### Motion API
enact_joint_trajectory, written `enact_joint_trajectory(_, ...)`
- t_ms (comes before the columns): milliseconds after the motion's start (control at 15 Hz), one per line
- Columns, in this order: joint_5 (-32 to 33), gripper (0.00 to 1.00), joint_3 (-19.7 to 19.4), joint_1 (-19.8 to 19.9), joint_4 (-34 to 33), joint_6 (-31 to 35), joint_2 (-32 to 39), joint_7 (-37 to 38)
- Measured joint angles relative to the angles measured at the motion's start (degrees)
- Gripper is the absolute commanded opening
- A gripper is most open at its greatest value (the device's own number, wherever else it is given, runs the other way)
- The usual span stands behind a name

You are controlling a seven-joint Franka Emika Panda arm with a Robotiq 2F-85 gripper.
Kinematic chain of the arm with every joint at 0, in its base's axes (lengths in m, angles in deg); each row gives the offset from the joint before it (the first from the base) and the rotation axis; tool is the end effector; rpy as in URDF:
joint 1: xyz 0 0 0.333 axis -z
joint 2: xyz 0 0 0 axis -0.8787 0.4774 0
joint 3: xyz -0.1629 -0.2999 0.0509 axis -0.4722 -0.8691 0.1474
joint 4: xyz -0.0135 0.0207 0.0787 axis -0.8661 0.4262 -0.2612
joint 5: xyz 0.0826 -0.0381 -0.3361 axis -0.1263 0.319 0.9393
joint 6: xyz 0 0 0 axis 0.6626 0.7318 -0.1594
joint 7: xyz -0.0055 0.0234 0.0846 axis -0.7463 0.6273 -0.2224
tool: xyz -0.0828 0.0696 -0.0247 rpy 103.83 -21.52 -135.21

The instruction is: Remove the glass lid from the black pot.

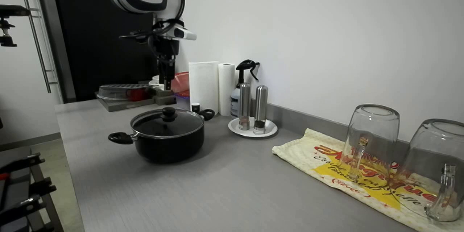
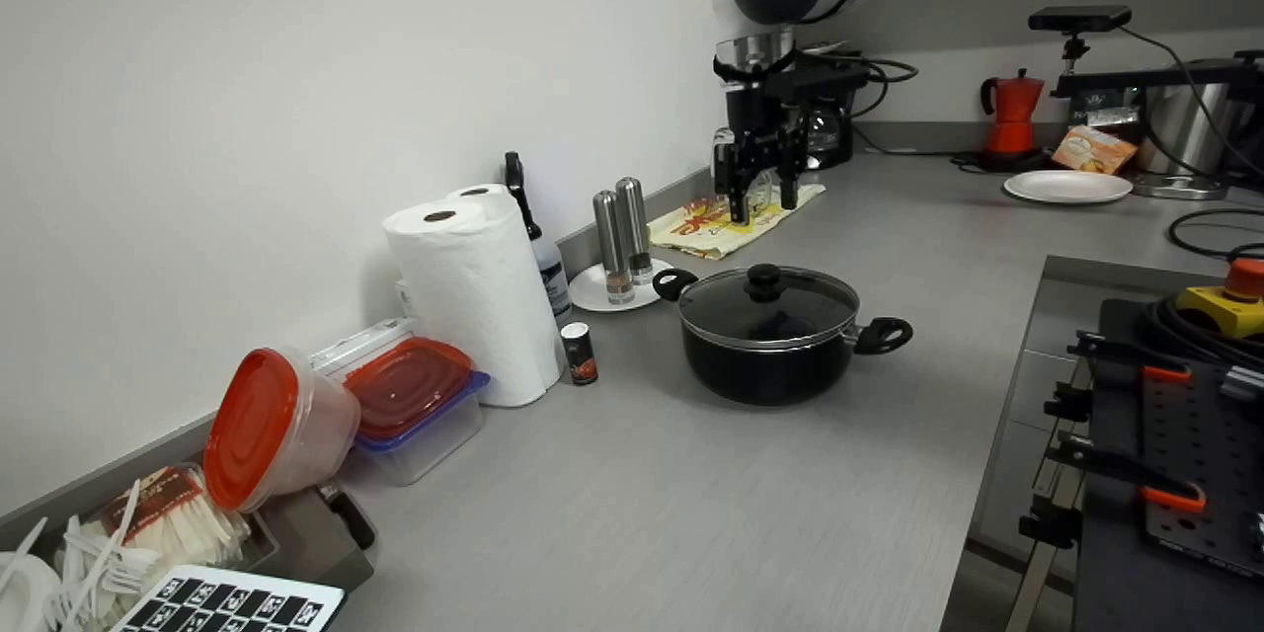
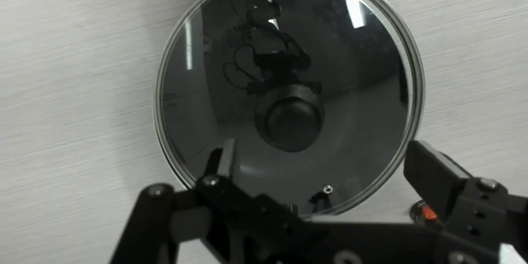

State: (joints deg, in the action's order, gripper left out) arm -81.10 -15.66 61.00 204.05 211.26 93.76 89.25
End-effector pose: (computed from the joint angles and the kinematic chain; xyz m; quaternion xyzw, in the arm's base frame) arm 0.5424 0.0039 0.3763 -0.9912 0.1234 0.0431 0.0211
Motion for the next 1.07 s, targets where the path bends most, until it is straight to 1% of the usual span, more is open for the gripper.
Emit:
enact_joint_trajectory(267, 2.58, 1.00, -0.15, -0.01, 0.70, 1.05, 1.92, 2.85)
enact_joint_trajectory(733, 2.62, 1.00, -0.20, -0.32, 0.57, 4.78, 4.07, 10.04)
enact_joint_trajectory(1067, 2.62, 1.00, -1.06, -1.01, 0.45, 7.81, 6.31, 14.30)
